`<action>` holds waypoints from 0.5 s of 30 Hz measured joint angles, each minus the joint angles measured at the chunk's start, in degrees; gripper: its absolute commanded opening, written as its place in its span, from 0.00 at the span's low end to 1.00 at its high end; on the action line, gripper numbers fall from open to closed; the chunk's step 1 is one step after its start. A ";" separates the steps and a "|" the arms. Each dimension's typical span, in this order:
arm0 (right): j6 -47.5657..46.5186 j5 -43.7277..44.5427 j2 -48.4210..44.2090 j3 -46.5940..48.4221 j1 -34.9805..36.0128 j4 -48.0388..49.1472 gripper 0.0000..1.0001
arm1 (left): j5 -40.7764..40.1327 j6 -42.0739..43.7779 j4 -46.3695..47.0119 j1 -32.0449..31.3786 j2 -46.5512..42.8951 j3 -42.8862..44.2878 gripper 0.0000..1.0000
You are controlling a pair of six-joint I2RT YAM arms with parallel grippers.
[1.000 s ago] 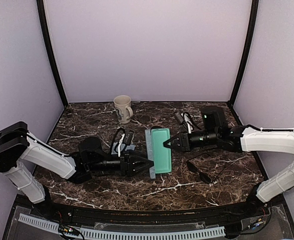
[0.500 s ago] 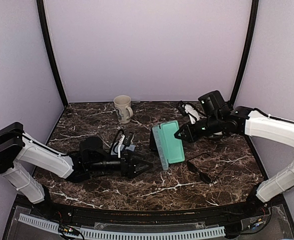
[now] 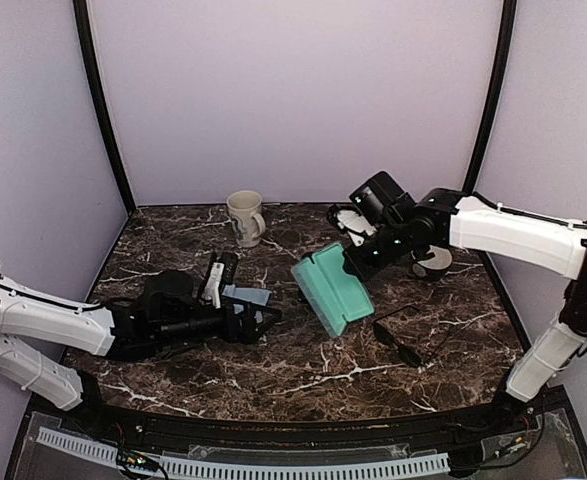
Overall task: Organize the sunglasses
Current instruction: Place the opened sunglasses case at the center of the board.
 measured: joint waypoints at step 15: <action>-11.30 17.81 22.69 21.77 14.05 -14.91 0.11 | -9.86 3.78 -25.59 11.63 -6.75 6.38 0.99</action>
